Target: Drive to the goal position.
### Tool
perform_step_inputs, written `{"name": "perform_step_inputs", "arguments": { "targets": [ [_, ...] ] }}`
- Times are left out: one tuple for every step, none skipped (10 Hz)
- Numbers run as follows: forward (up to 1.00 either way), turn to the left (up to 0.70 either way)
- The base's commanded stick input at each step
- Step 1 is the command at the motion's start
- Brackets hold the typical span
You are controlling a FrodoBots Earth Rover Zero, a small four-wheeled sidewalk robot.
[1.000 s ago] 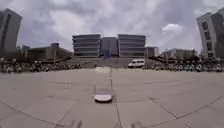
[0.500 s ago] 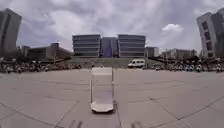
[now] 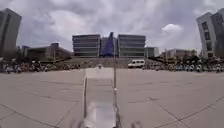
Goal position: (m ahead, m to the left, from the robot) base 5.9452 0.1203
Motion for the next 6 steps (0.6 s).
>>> {"name": "perform_step_inputs", "arguments": {
  "targets": [
    [-0.82, -0.02],
    [-0.82, -0.02],
    [-0.82, -0.02],
    [-0.83, -0.02],
    [-0.83, -0.02],
    [-0.83, -0.02]
  ]
}}
